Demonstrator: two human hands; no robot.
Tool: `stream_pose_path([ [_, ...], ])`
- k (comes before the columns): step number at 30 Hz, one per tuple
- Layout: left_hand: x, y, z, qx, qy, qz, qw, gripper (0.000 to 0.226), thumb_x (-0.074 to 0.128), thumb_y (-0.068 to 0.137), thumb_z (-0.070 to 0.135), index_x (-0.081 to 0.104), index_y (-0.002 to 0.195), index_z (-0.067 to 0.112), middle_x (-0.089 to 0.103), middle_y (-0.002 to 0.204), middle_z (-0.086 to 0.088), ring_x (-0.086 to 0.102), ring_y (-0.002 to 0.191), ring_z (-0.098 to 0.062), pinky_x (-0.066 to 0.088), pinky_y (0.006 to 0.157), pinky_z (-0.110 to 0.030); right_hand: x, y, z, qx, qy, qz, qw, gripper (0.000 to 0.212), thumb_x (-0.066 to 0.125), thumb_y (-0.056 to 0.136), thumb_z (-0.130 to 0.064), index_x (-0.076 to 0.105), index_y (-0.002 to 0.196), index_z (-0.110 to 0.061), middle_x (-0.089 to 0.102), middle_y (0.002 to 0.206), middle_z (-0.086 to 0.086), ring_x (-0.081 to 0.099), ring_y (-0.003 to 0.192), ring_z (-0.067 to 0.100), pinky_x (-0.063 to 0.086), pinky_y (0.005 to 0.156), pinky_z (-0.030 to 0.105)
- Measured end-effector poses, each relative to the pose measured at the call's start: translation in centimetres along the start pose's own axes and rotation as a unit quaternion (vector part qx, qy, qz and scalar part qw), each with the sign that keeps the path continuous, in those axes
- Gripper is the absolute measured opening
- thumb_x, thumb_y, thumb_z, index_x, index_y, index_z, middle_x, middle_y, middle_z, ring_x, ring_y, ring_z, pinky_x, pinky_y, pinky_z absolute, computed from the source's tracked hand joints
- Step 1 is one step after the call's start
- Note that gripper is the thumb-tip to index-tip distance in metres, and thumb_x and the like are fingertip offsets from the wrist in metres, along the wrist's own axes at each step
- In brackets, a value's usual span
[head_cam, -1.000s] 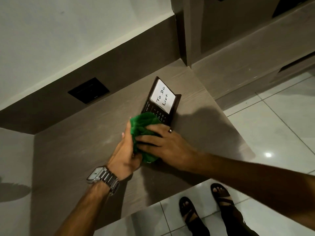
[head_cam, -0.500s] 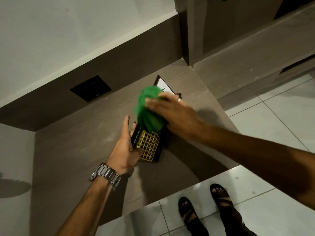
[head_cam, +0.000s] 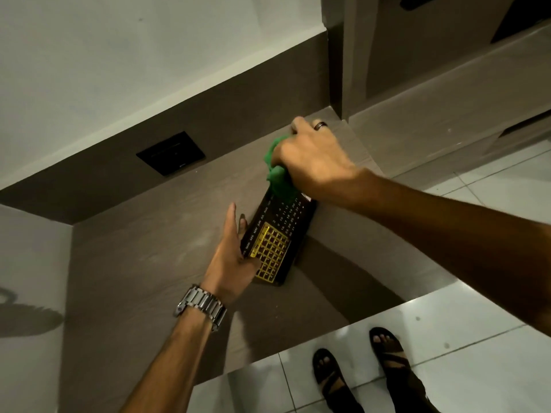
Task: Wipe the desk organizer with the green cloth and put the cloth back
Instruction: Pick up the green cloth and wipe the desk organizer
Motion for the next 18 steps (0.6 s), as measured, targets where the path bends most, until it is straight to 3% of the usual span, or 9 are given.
stream_pose_path([
  [2, -0.4, -0.2, 0.0, 0.006, -0.008, -0.007, 1.0, 0.112, 0.062, 0.078, -0.012, -0.009, 0.151, 0.034, 0.025, 0.16, -0.01, 0.06, 0.115, -0.033, 0.059, 0.06, -0.028, 0.0, -0.8, -2.1, -0.024, 0.004, -0.011, 1.0, 0.017, 0.061, 0.088, -0.028, 0.068, 0.099, -0.016, 0.065, 0.104, 0.008, 0.048, 0.104, 0.026, 0.039, 0.079, 0.038],
  [4, 2.0, 0.0, 0.8, -0.002, 0.04, 0.005, 0.999, 0.1, 0.065, 0.076, -0.01, 0.009, 0.153, 0.02, 0.041, 0.15, -0.015, 0.058, 0.117, -0.035, 0.058, 0.069, -0.028, 0.7, -2.9, -6.2, -0.123, 0.037, -0.031, 0.991, 0.023, 0.066, 0.083, -0.03, 0.068, 0.102, -0.017, 0.065, 0.107, 0.006, 0.047, 0.107, 0.026, 0.046, 0.084, 0.042],
  [6, 2.8, -0.3, 2.0, -0.012, 0.148, 0.09, 0.985, 0.077, 0.072, 0.072, -0.004, 0.037, 0.14, 0.007, 0.053, 0.129, -0.017, 0.058, 0.11, -0.038, 0.055, 0.083, -0.037, 1.8, -5.3, -8.7, -0.221, 0.08, -0.038, 0.971, 0.031, 0.07, 0.075, -0.029, 0.069, 0.105, -0.019, 0.067, 0.113, 0.003, 0.047, 0.11, 0.029, 0.048, 0.085, 0.05],
  [7, 3.0, -0.2, 2.0, 0.003, 0.167, 0.116, 0.979, 0.08, 0.073, 0.07, -0.006, 0.037, 0.14, 0.007, 0.054, 0.125, -0.011, 0.059, 0.11, -0.032, 0.055, 0.085, -0.034, 2.3, -5.8, -8.2, -0.237, 0.104, -0.017, 0.966, 0.039, 0.074, 0.072, -0.024, 0.069, 0.11, -0.02, 0.067, 0.118, 0.002, 0.048, 0.111, 0.031, 0.049, 0.086, 0.049],
  [10, 0.7, -0.2, 0.8, 0.079, 0.068, -0.003, 0.995, 0.1, 0.061, 0.074, -0.018, 0.013, 0.151, 0.023, 0.05, 0.13, 0.006, 0.061, 0.105, -0.011, 0.058, 0.071, -0.025, 4.8, -5.6, -3.2, -0.161, 0.166, 0.047, 0.972, 0.069, 0.063, 0.072, 0.0, 0.05, 0.136, -0.023, 0.049, 0.144, 0.003, 0.05, 0.117, 0.036, 0.052, 0.076, 0.039],
  [12, -1.2, -0.6, -0.4, 0.077, 0.095, -0.026, 0.992, 0.098, 0.057, 0.078, -0.014, 0.01, 0.152, 0.032, 0.056, 0.122, 0.002, 0.065, 0.084, -0.018, 0.059, 0.061, -0.033, 6.4, -4.9, 0.5, -0.081, 0.144, 0.08, 0.983, 0.08, 0.05, 0.078, 0.007, 0.029, 0.148, -0.028, 0.031, 0.154, 0.005, 0.047, 0.12, 0.034, 0.053, 0.068, 0.031],
  [13, -0.8, -0.4, -0.3, 0.079, 0.086, -0.031, 0.993, 0.098, 0.056, 0.08, -0.011, 0.007, 0.152, 0.034, 0.056, 0.12, 0.004, 0.065, 0.081, -0.021, 0.059, 0.062, -0.034, 7.5, -4.4, 1.9, -0.052, 0.133, 0.094, 0.985, 0.082, 0.053, 0.081, 0.007, 0.024, 0.15, -0.025, 0.027, 0.156, 0.007, 0.043, 0.124, 0.033, 0.054, 0.075, 0.037],
  [16, 0.1, -0.3, 0.2, 0.104, 0.138, -0.063, 0.983, 0.101, 0.057, 0.084, -0.004, -0.007, 0.151, 0.038, 0.04, 0.141, 0.015, 0.061, 0.105, -0.016, 0.058, 0.086, -0.034, 10.1, -4.7, 3.3, 0.029, 0.18, 0.097, 0.978, 0.088, 0.069, 0.08, 0.0, 0.02, 0.152, -0.017, 0.02, 0.158, 0.011, 0.029, 0.138, 0.034, 0.042, 0.103, 0.054],
  [18, -0.7, 0.0, -0.2, 0.096, 0.176, -0.075, 0.977, 0.104, 0.057, 0.083, -0.003, -0.014, 0.149, 0.038, 0.019, 0.16, 0.001, 0.038, 0.139, -0.031, 0.04, 0.109, -0.056, 11.3, -5.9, 2.0, 0.064, 0.22, 0.08, 0.97, 0.092, 0.059, 0.077, 0.015, 0.02, 0.151, -0.021, 0.018, 0.159, 0.009, 0.026, 0.141, 0.035, 0.041, 0.104, 0.057],
])
Point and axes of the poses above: each hand's wrist, its own y-axis towards the middle knuckle, its own x-axis out of the palm, z = x × y, the point moved 2 cm from there along y, towards the middle knuckle
